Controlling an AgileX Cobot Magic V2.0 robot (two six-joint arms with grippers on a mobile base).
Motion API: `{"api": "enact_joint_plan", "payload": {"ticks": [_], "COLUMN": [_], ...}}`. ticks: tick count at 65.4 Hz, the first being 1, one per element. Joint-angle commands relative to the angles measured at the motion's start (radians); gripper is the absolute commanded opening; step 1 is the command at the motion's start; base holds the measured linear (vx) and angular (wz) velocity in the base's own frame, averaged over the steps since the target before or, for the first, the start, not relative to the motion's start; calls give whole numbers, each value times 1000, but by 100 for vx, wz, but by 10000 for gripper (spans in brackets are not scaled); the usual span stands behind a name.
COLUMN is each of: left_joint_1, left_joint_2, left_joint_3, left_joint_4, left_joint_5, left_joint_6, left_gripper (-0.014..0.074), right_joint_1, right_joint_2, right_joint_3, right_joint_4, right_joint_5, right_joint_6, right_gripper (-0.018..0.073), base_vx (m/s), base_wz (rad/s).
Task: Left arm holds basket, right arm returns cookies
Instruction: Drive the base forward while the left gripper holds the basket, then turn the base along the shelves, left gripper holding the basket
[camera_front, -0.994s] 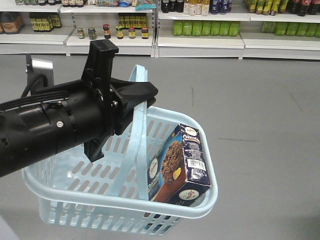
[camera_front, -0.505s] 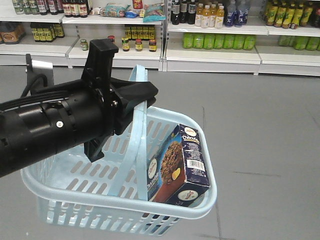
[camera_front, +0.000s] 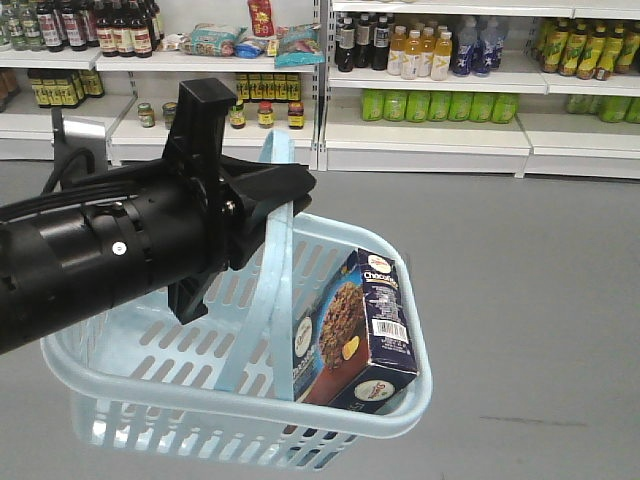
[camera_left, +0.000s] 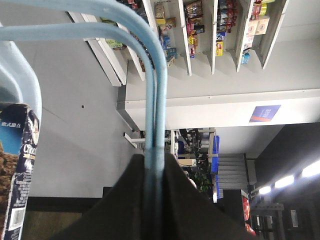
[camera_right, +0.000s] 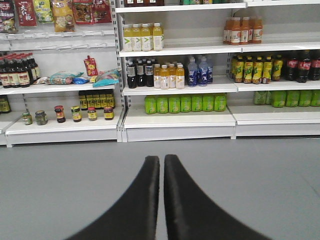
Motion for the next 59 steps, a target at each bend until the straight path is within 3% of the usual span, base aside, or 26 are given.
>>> {"api": "enact_joint_plan", "payload": {"ticks": [1,59], "left_joint_1": [-3,-3], "left_joint_2": [-22,-21], "left_joint_3": [-44,-44], "left_joint_4": [-42,-42], "left_joint_5": [22,8], "left_joint_6": [-1,-1], "left_gripper": [-3,-3], "right_joint_1": [0,0], "right_joint_2": [-9,-9], "right_joint_3": [17,17], "right_joint_4": [-10,-10], "right_joint_5": [-75,-75], "right_joint_6": [-4,-4], "right_gripper": [-3,-3], "base_vx": [49,50], "base_wz": [-8,-8]}}
